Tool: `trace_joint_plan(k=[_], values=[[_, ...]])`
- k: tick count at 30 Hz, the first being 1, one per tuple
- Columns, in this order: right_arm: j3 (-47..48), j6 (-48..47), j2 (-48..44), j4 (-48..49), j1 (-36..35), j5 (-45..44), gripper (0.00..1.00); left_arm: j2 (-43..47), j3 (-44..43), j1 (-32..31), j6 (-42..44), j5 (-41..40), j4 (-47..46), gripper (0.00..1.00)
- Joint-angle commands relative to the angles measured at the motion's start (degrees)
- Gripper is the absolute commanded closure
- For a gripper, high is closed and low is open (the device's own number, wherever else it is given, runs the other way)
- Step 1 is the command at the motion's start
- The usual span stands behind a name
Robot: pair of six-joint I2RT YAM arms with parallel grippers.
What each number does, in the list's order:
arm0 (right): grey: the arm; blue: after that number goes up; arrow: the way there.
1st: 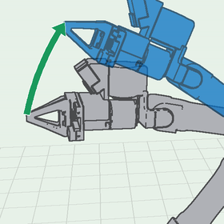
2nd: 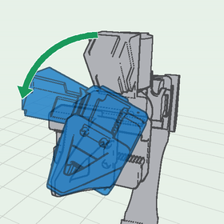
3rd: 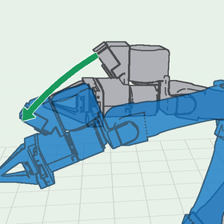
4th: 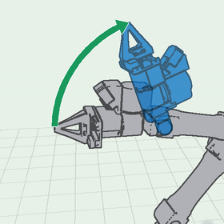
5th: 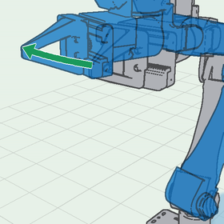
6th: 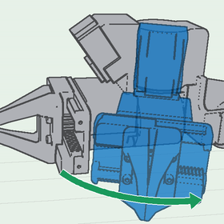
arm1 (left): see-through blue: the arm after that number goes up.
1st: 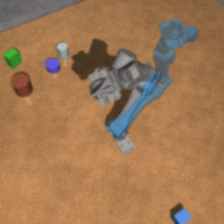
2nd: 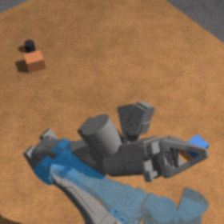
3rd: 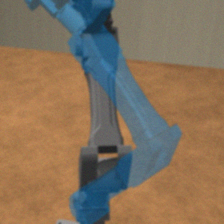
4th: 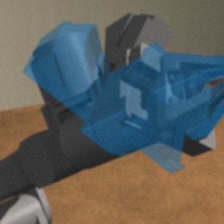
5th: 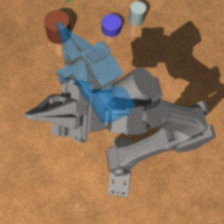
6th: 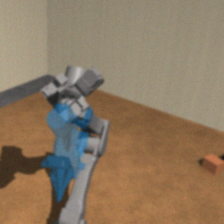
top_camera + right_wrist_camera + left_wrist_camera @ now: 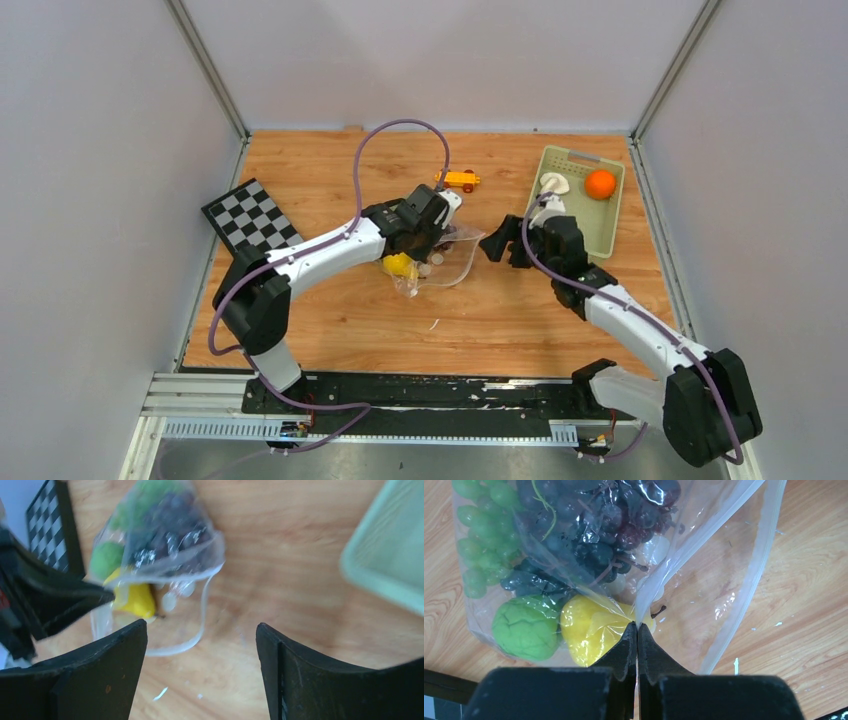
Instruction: Open the zip-top bag and remove the fake food
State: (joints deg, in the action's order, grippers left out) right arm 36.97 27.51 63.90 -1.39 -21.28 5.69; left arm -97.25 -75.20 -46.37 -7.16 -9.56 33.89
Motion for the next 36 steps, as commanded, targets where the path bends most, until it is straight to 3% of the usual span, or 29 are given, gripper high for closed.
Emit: trace_joint_plan(k=[1,9,21,26,36], values=[[-7.4,10.3,-2.7,13.7,-5.7,4.1,0.23,4.5,-1.1,0.0,0.7,-0.8,-0.8,1.0],[-10.0,13.3,4.6,28.6,-14.1,4.9,0.3,6.1,-0.6,0.0,0.2,-0.1,-1.4,1.0],[-0.6,18.8,25.1,37.2,-17.7,-3.4,0.49,6.6,-0.5,0.0,-0.8,3.0,-2.4,1.0],[0.5,22.0,31.1,40.1,-17.8,-14.6,0.5,6.8,-0.5,0.0,-1.1,3.8,-2.3,1.0],[2.6,24.3,37.4,41.5,-17.9,-21.7,0.49,6.5,-0.7,0.0,-1.4,4.9,-2.1,1.0]])
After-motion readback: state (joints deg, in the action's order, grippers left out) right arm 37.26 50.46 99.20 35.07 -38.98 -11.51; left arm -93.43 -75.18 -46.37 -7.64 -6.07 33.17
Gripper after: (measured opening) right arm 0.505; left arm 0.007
